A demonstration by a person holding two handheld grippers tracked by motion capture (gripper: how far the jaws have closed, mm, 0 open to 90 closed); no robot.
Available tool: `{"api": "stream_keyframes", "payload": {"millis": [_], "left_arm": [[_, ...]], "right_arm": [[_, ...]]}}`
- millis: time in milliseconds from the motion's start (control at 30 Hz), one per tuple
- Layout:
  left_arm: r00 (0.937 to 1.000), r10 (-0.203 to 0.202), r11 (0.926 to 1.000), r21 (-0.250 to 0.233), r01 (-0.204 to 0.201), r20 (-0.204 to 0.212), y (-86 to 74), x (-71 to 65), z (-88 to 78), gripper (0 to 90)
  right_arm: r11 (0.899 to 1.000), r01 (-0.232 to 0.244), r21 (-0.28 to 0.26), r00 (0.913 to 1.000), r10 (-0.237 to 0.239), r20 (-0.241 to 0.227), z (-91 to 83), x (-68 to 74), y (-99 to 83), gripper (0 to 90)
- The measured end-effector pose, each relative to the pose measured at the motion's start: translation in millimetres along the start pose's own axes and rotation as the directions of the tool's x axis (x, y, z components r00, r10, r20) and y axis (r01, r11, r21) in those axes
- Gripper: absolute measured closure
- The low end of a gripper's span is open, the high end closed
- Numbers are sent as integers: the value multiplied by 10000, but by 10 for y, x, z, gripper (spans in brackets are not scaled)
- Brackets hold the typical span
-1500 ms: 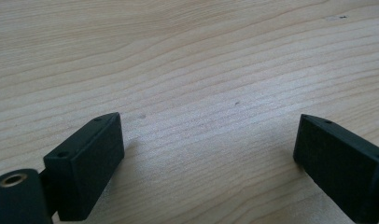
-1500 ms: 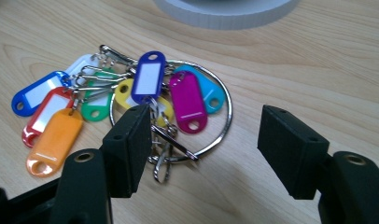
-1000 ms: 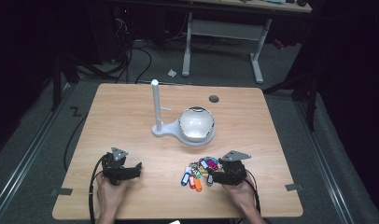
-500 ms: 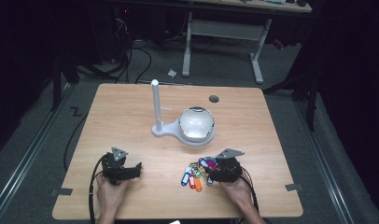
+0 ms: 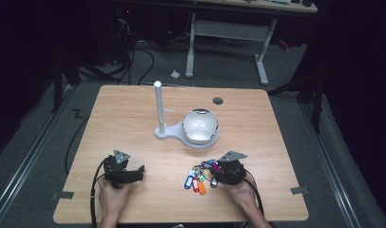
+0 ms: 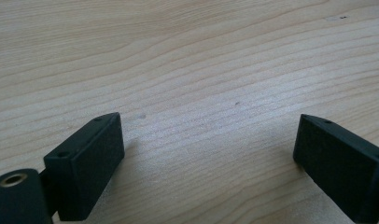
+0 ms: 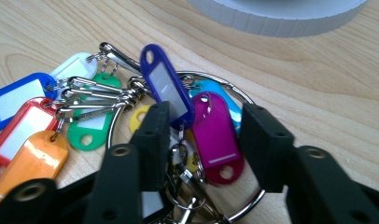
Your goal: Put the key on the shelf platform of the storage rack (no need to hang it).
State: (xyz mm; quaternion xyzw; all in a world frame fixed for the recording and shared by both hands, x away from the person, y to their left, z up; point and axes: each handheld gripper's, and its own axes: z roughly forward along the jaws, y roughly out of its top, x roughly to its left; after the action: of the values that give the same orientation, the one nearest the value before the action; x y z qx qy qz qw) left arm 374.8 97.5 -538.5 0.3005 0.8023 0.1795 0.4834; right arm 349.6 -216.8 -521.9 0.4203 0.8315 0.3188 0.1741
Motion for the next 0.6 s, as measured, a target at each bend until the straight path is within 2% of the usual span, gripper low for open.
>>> {"api": "stream_keyframes", "payload": {"millis": [167, 300, 600], "left_arm": [[10000, -4, 10000, -20, 4, -12, 1, 0, 0, 91], [10000, -18, 10000, -22, 18, -19, 1, -1, 0, 92], [10000, -40, 10000, -28, 40, -27, 1, -2, 0, 92]], "right_arm": [[9995, 258, 206, 9997, -257, -49, -9, -25, 27, 631], [9994, 316, 173, 9995, -314, -86, -11, -33, 21, 631], [9999, 95, 84, 9992, -92, -399, -16, -73, 8, 631]]}}
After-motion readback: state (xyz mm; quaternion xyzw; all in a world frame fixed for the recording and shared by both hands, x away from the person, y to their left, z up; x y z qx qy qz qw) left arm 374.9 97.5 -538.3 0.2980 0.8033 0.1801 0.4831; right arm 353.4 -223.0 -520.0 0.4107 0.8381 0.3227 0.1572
